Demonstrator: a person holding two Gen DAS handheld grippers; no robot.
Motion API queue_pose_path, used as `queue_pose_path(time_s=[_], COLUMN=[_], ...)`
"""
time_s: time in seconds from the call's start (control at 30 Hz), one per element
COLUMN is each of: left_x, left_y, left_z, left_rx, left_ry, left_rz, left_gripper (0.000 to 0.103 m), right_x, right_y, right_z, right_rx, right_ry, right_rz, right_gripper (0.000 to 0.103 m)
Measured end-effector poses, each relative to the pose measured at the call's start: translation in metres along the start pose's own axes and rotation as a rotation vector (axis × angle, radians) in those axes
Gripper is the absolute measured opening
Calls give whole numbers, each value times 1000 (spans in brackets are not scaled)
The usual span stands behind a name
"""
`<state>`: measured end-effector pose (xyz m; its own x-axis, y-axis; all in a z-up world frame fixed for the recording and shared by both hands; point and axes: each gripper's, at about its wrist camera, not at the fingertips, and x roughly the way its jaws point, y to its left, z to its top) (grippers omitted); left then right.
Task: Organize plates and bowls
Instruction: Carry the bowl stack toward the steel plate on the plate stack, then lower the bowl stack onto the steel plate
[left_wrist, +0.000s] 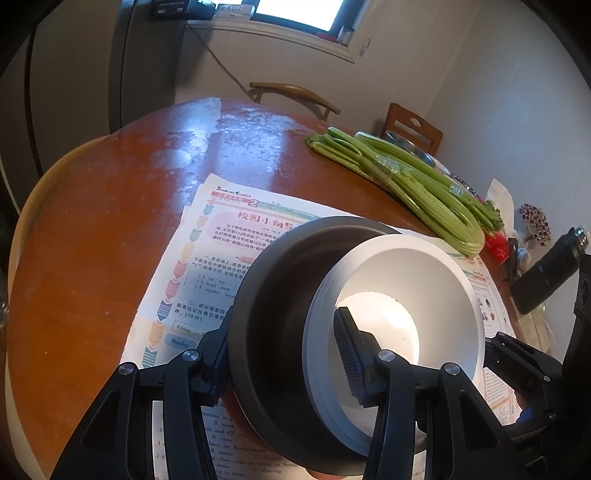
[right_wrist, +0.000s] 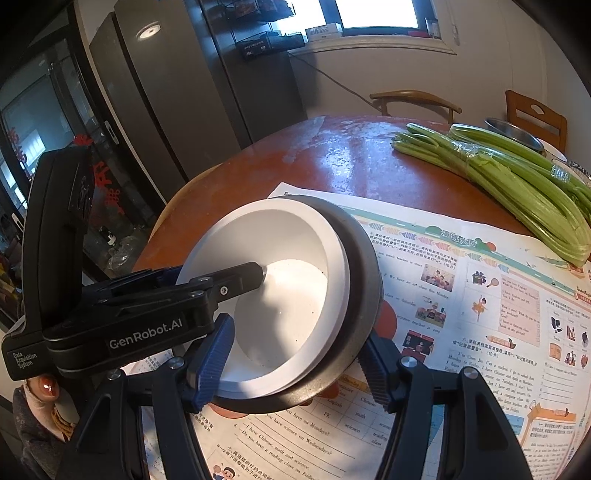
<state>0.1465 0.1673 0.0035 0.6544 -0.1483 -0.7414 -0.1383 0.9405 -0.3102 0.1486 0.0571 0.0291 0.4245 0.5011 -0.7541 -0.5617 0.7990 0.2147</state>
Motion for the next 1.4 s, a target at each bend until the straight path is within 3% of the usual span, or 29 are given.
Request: queue_pose_path(time_s=[0.63,0.97,1.4], left_x=[-2,-12,-33], left_y=[7,10,16], left_z=[-5,-6,-7], left_rx=[-18,-16,-31], left_ry=[8,-25,-62], left_rz=[-36,26,43], left_gripper=[52,52,52], right_x=[-2,-7,-17], right_y=[2,2,2], right_z=[-2,-4,-5], right_rx=[-9,-20,-8], right_ry=[-14,-30,-58], right_rz=[-29,-83,-105], right_gripper=[64,64,64])
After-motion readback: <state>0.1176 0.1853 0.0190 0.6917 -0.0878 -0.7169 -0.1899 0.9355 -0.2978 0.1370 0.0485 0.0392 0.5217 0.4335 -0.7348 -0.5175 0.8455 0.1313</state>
